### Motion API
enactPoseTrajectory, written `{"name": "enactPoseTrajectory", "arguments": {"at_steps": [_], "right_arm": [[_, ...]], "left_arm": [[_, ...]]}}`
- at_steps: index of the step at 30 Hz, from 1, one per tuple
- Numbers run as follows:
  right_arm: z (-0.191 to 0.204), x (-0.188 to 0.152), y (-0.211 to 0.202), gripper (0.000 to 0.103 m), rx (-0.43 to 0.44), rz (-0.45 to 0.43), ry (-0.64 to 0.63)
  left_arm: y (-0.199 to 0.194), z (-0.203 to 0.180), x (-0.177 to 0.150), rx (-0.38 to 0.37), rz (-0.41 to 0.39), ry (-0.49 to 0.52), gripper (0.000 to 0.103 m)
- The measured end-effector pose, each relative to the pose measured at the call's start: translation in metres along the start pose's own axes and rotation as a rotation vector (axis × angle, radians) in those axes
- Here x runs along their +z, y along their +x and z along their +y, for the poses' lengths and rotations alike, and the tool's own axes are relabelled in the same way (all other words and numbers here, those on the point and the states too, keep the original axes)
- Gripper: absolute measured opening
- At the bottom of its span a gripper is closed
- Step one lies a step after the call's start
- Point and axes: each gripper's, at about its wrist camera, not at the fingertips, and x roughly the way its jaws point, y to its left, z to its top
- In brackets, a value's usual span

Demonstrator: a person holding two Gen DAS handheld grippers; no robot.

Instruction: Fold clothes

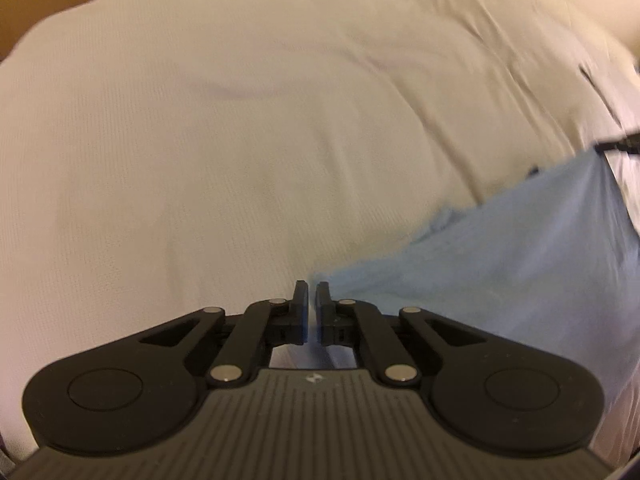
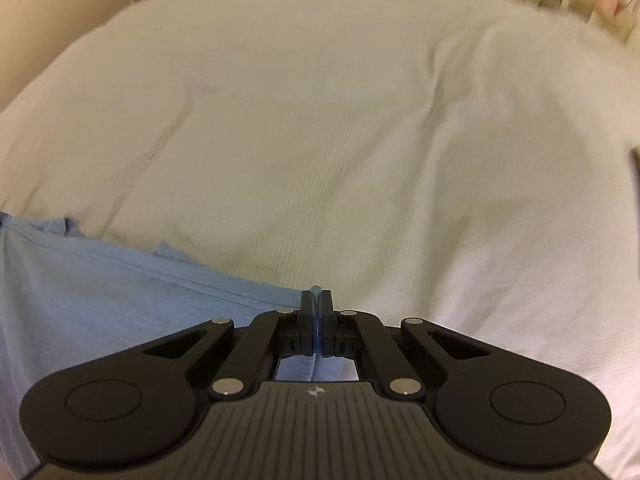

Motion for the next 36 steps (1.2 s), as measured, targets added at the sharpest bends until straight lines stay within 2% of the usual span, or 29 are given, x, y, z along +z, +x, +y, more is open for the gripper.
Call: {"name": "enactPoseTrajectory", "arguments": {"at_steps": [3, 8, 9, 13, 16, 21, 26, 28, 30, 31, 36], "right_arm": [[-0.004, -0.002, -0.011, 0.000, -0.010, -0.025, 0.021], [0.000, -0.005, 0.021, 0.001, -0.036, 0.050, 0.004], [0.001, -0.004, 0.022, 0.004, -0.054, 0.049, 0.000], [0.003, -0.003, 0.011, 0.010, -0.094, 0.017, 0.015], [0.007, -0.011, -0.004, 0.012, -0.084, -0.002, 0.036], [0.043, -0.033, -0.009, 0.012, 0.048, 0.057, -0.005], [0.058, -0.068, 0.003, 0.017, 0.073, 0.176, -0.030], [0.052, -0.079, -0.003, 0.017, 0.038, 0.195, -0.001], [0.046, -0.087, -0.017, 0.026, -0.016, 0.194, 0.032], [0.044, -0.089, -0.025, 0.027, -0.047, 0.194, 0.048], [0.051, -0.107, -0.068, 0.030, -0.079, 0.161, 0.128]], "left_arm": [[0.013, 0.009, 0.000, 0.010, 0.025, -0.040, 0.000], [0.028, 0.008, -0.004, 0.014, 0.082, -0.052, 0.002], [0.026, 0.006, -0.004, 0.015, 0.083, -0.061, 0.002], [0.018, 0.002, -0.009, 0.000, 0.067, -0.132, 0.014], [0.019, -0.002, -0.014, -0.017, 0.070, -0.153, 0.015], [0.036, -0.011, -0.020, 0.004, 0.124, -0.097, 0.015], [0.027, -0.008, -0.022, 0.038, 0.149, -0.056, 0.016], [0.013, -0.010, -0.022, 0.042, 0.141, -0.020, 0.016], [-0.001, -0.013, -0.023, 0.045, 0.133, 0.015, 0.017], [-0.008, -0.014, -0.023, 0.046, 0.129, 0.033, 0.018], [-0.039, -0.023, -0.030, 0.034, 0.114, 0.113, 0.027]]}}
